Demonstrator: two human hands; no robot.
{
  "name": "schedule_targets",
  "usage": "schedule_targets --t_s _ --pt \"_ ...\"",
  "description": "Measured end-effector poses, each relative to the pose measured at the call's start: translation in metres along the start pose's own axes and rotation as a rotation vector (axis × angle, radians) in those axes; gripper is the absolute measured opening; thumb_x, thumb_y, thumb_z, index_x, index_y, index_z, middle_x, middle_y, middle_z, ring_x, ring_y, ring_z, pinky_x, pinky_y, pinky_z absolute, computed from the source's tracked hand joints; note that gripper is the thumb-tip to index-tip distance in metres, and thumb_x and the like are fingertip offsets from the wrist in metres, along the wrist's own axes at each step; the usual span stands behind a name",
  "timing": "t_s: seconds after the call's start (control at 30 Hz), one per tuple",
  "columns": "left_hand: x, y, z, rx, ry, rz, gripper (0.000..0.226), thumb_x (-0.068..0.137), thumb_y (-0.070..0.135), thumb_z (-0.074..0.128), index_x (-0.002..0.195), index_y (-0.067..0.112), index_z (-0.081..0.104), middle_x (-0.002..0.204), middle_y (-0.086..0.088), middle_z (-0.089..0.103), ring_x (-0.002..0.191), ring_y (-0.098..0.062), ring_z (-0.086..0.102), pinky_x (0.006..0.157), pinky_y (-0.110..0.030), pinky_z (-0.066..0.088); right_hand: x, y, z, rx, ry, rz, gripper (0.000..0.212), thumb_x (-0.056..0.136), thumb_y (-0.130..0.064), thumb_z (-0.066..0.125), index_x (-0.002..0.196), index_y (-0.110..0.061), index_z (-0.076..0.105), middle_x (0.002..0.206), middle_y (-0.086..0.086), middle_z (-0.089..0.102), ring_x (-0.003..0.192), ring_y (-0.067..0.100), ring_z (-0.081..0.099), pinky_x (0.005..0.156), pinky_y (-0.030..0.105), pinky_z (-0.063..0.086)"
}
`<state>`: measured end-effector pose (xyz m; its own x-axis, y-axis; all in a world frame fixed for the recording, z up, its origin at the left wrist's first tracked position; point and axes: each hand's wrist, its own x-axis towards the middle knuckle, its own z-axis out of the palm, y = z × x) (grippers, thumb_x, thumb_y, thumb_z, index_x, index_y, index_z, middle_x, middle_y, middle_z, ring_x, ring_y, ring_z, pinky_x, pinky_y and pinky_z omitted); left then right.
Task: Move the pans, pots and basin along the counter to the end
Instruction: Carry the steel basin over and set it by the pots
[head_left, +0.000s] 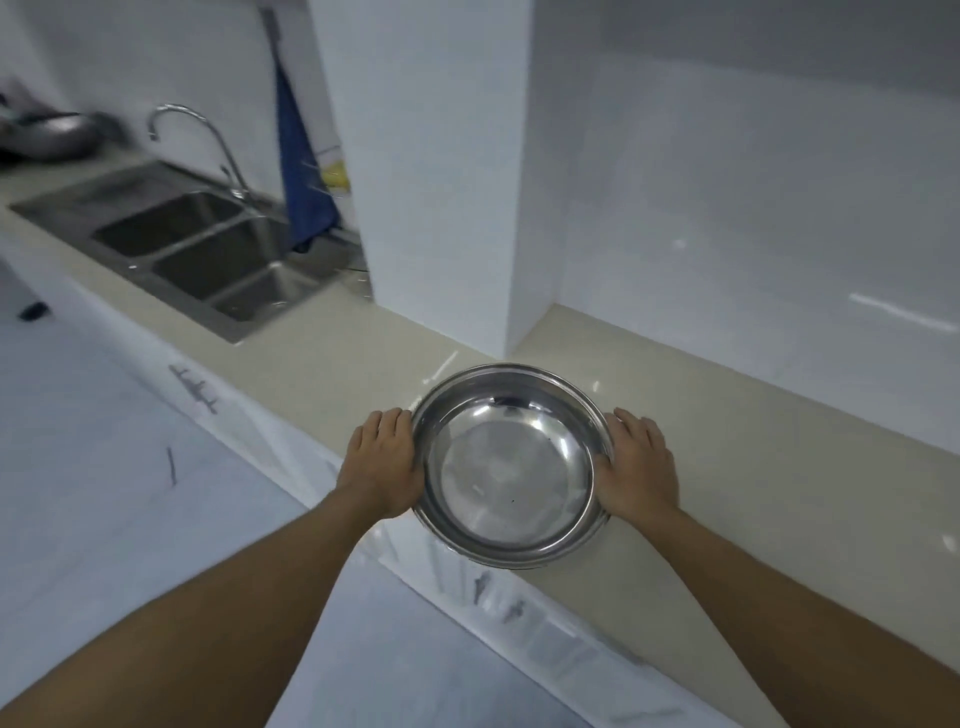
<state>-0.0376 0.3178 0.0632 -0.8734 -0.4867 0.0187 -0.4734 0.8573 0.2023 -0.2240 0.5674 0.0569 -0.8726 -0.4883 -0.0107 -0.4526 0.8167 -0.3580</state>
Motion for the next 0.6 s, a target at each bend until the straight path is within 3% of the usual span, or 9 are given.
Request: schedule_targets --t_s 0.6 --pt "-0.022 -0.27 -0.073 0.002 0.137 -0.435 0.047 0.094 0.037 0.047 0.136 0.017 0.04 0.138 -0.003 0.046 0.123 -0.027 0.042 0.109 -0.042 0.037 0.111 -0.311 0.097 -0.031 -0.108 -0.468 0.054 0.093 -0.021 0.052 0.145 -0.022 0.04 0.156 -0.007 0.034 0.148 0.024 0.017 0.114 0.042 0.027"
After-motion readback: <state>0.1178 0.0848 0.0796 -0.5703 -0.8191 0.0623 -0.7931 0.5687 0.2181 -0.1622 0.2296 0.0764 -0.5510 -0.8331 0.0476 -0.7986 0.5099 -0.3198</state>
